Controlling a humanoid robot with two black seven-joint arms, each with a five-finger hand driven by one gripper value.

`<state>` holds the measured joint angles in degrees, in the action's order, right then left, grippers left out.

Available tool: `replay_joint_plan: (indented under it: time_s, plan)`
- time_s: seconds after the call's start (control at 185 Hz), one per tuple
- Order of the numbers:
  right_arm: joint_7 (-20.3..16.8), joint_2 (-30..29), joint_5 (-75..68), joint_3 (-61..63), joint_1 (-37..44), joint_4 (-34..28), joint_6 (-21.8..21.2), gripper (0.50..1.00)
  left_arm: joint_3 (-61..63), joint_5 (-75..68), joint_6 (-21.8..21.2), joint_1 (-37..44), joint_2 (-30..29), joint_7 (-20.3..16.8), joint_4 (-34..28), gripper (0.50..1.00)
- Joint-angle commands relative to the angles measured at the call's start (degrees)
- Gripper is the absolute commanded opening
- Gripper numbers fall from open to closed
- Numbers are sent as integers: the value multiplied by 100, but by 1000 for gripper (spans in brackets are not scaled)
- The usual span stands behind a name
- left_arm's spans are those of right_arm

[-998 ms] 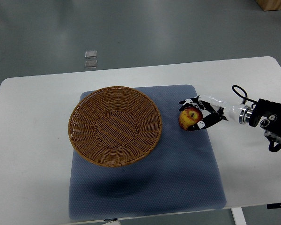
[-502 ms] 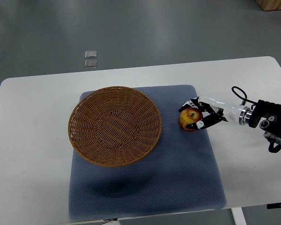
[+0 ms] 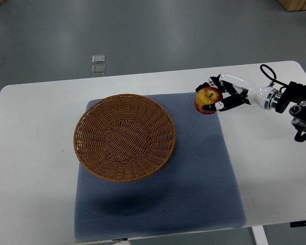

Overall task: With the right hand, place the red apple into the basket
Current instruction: 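Lift the apple up off the cushion with the right hand, then carry the apple over the wicker basket and lower it inside, then open the right hand to release the apple and withdraw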

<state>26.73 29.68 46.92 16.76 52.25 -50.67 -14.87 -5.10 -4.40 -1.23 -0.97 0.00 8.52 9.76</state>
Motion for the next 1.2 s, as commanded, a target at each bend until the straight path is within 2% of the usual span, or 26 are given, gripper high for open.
replay_joint_plan:
  time_s: [0.0,0.081,0.086,0.097,0.157,0.162,0.243,0.248,0.313,0.362,0.367,0.378,0.453,0.502,0.507,0.561,0.885,0.901,0.95,0.961,1.015,1.063,1.069,1.117,1.171,1.193]
  plan:
    - [-158,-85,10,12,354,-363,36,500,0,0,0,1,0,1,0,1000]
    - [-230,-112,28,12,470,-479,45,500,0,0,0,1,0,1,0,1000]
    - [-360,-234,62,3,661,-601,45,500,0,0,0,1,0,1,0,1000]
    - [-387,-287,71,3,698,-620,45,500,0,0,0,1,0,1,0,1000]
    - [-405,-349,80,3,742,-646,45,500,0,0,0,1,0,1,0,1000]
    - [-492,-584,106,-6,890,-681,45,500,0,0,0,1,0,1,0,1000]
    - [-564,-710,133,-15,989,-673,37,500,0,0,0,1,0,1,0,1000]
    - [-685,-962,246,-50,1145,-655,45,500,0,0,0,1,0,1,0,1000]
    - [-836,-1351,475,-68,1243,-611,45,500,0,0,0,1,0,1,0,1000]
    - [-836,-1351,476,-68,1243,-611,45,500,0,0,0,1,0,1,0,1000]
    - [-880,-1630,667,-76,1252,-568,45,500,0,0,0,1,0,1,0,1000]
    - [-889,-1693,704,-85,1261,-550,45,500,0,0,0,1,0,1,0,1000]
    - [-889,-2063,933,-129,1252,-471,54,500,0,0,0,1,0,1,0,1000]
    - [-889,-2063,933,-129,1252,-470,54,500,0,0,0,1,0,1,0,1000]
    - [-889,-2289,1081,-251,1235,-349,54,500,0,0,0,1,0,1,0,1000]
    - [-889,-2458,1214,-393,1182,-251,54,500,0,0,0,1,0,1,0,1000]
    - [-889,-2845,1689,-525,865,171,195,535,0,0,0,1,0,1,0,1000]
    - [-889,-2854,1741,-525,804,206,204,554,0,9,0,1,0,1,0,1000]
    - [-889,-2854,1741,-525,804,206,204,554,0,9,0,1,0,1,0,1000]
    - [-898,-2907,1794,-525,760,224,230,572,0,0,0,1,0,1,0,1000]
    - [-968,-2942,1794,-525,734,259,291,600,0,0,0,1,0,1,0,1000]
    - [-968,-2942,1794,-525,734,259,292,601,0,0,0,1,0,1,0,1000]
    - [-1011,-2951,1794,-525,708,268,344,633,0,0,0,1,0,1,0,1000]
    - [-1012,-2951,1794,-525,690,268,353,660,0,0,0,1,0,1,0,1000]
    - [-1020,-2951,1794,-525,672,268,353,733,0,0,0,1,0,1,0,1000]
    - [-1021,-2951,1794,-525,672,268,353,733,0,0,0,1,0,1,0,1000]
